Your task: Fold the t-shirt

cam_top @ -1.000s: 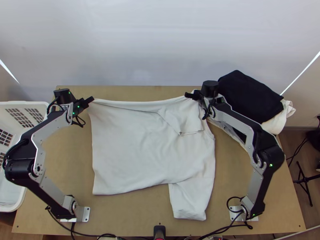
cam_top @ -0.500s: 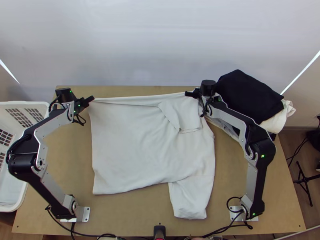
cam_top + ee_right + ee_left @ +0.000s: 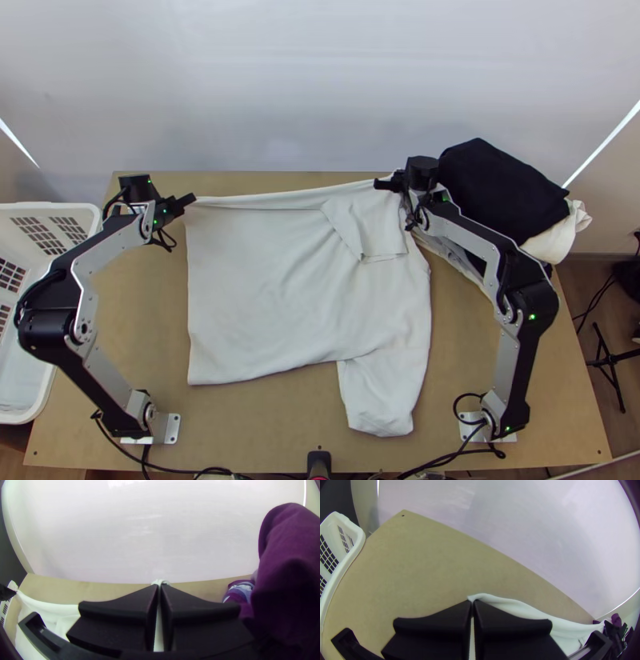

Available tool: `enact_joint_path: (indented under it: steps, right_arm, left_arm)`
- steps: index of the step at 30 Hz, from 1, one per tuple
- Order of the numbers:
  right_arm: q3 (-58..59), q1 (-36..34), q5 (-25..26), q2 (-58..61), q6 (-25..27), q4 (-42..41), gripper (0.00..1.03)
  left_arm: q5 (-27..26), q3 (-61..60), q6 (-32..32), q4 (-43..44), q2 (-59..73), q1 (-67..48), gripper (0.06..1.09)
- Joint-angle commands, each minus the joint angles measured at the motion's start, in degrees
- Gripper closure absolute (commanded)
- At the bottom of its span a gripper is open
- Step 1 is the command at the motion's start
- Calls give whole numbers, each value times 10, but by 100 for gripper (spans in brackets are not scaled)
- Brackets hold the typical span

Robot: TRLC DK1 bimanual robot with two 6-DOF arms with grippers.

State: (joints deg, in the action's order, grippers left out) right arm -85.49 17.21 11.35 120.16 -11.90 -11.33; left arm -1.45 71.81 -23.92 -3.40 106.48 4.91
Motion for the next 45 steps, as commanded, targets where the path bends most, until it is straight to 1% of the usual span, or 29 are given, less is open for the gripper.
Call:
enact_joint_path:
  steps: [1,4,6,10,14,19,22,32,39,45]
  right_arm:
    - [24,1,-1,-35,2,18,100]
    - [38,5,-1,-48,0,18,100]
    - [45,7,-1,-57,0,19,100]
    - [55,12,-1,-74,0,40,100]
    - [70,15,-1,-89,1,62,100]
    - [104,18,-1,-118,2,72,100]
    - [120,19,-1,-134,6,78,100]
    - [168,28,0,-182,8,108,100]
    - [226,41,0,-223,7,108,100]
    - [273,42,0,-253,-8,108,100]
  left_arm:
    - [-6,-17,-2,-35,-45,-17,105]
    - [-9,-18,-10,-43,-63,-18,105]
    - [-33,-18,-13,-56,-72,-17,105]
    - [-36,-22,-7,-83,-82,-17,105]
    - [-36,-40,8,-92,-88,-14,105]
    - [-37,-57,19,-104,-98,-10,105]
    - [-41,-69,36,-115,-99,-11,105]
    - [-59,-101,38,-141,-123,-17,105]
    - [-65,-127,39,-146,-152,-16,105]
    - [-76,-142,45,-158,-170,-10,105]
